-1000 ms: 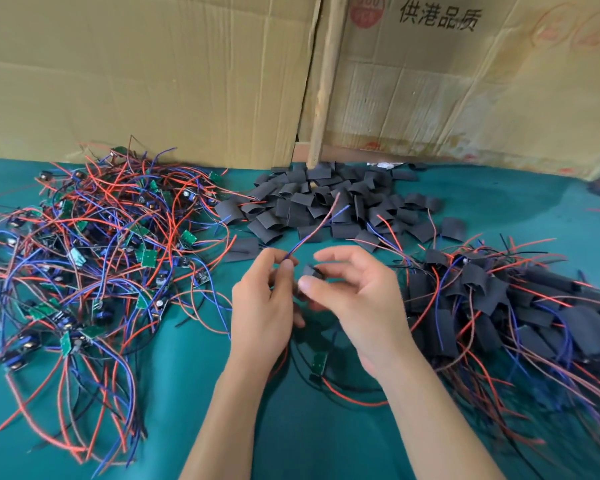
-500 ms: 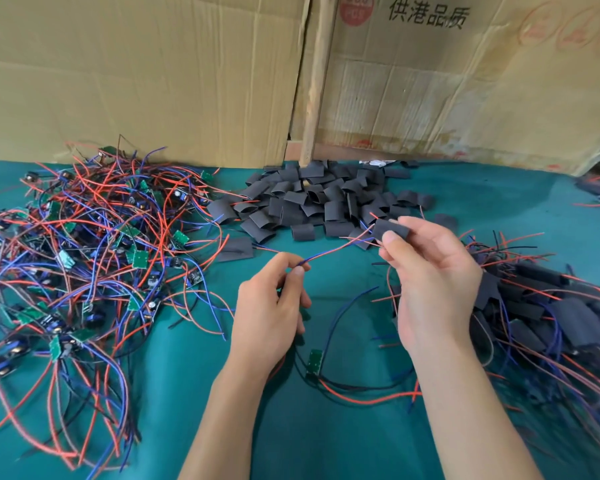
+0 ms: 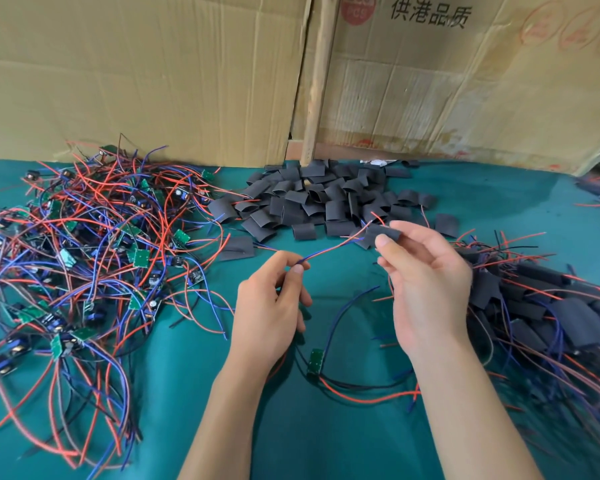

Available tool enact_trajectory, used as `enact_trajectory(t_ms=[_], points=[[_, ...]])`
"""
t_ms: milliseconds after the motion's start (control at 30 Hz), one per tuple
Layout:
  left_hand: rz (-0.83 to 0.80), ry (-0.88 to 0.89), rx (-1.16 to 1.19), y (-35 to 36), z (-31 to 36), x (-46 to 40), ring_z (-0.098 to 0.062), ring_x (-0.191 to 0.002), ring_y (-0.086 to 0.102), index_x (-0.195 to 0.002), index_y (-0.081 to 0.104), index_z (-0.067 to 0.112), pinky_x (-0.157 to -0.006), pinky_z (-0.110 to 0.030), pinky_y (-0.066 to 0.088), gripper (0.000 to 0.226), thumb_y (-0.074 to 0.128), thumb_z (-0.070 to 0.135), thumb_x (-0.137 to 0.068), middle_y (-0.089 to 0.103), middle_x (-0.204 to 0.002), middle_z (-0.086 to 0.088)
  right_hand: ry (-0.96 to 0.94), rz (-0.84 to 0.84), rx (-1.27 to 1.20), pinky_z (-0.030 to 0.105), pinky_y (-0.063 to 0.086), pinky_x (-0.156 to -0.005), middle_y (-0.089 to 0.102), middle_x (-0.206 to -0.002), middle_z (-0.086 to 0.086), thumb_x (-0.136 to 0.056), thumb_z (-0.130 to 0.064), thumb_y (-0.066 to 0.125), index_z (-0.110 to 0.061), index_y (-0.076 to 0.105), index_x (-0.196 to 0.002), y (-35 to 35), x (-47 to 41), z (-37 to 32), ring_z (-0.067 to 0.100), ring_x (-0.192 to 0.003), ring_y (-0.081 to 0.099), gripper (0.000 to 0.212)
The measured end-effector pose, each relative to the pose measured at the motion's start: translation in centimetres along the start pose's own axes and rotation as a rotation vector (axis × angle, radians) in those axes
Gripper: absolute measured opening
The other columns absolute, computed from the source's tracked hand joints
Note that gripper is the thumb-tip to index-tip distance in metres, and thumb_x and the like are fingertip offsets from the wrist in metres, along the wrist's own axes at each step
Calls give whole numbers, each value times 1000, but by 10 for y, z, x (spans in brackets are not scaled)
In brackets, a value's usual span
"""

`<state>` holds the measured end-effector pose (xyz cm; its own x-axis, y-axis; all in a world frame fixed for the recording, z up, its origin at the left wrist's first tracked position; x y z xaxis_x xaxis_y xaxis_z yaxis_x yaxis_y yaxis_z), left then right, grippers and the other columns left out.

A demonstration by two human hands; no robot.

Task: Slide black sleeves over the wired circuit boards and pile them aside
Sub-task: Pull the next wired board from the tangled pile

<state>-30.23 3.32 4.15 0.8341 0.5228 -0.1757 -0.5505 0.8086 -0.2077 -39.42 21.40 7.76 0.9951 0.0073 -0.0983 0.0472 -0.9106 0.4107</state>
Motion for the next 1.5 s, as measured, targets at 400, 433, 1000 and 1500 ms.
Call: enact_trajectory(t_ms=[400,433,1000,1500], points=[[-9,17,-69,2,-2,2,-17,-36,52,-90,62,30,-44,-20,42,21,51,19,-104,65,-64,1,-58,-55,45,24,52,-71,77,-85,1,-79,5,78,-16,76,-93,-3,-3,-7,14,-73,66,25],[-8,22,-71,2,-2,2,-16,-36,52,-90,62,30,-44,-20,42,21,51,18,-104,65,-64,1,-75,-65,98,22,52,-70,78,-85,2,-75,-1,79,-19,76,-91,-2,-3,-8,13,-72,66,24],[-245,-67,173,18,0,3,-22,-70,70,-128,52,34,-54,-20,44,57,37,5,-82,76,-96,7,312,-276,101,39,51,-63,77,-94,20,-81,13,72,-11,63,-112,35,27,48,35,-85,72,40],[-80,-151,568,0,1,1,-22,-79,76,-99,74,9,-51,-19,49,18,67,-6,-91,72,-88,-7,230,-199,46,31,43,-73,76,-103,22,-84,14,68,-5,64,-109,23,16,28,23,-87,66,32]])
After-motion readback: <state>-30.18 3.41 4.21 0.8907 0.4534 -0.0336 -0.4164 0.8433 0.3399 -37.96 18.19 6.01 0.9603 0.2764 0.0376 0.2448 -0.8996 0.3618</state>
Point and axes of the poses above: each hand's wrist, its own x-axis away from the middle knuckle, its own y-axis out of the palm, z = x × y, the point moved 7 cm from there along -x, towards the middle knuckle
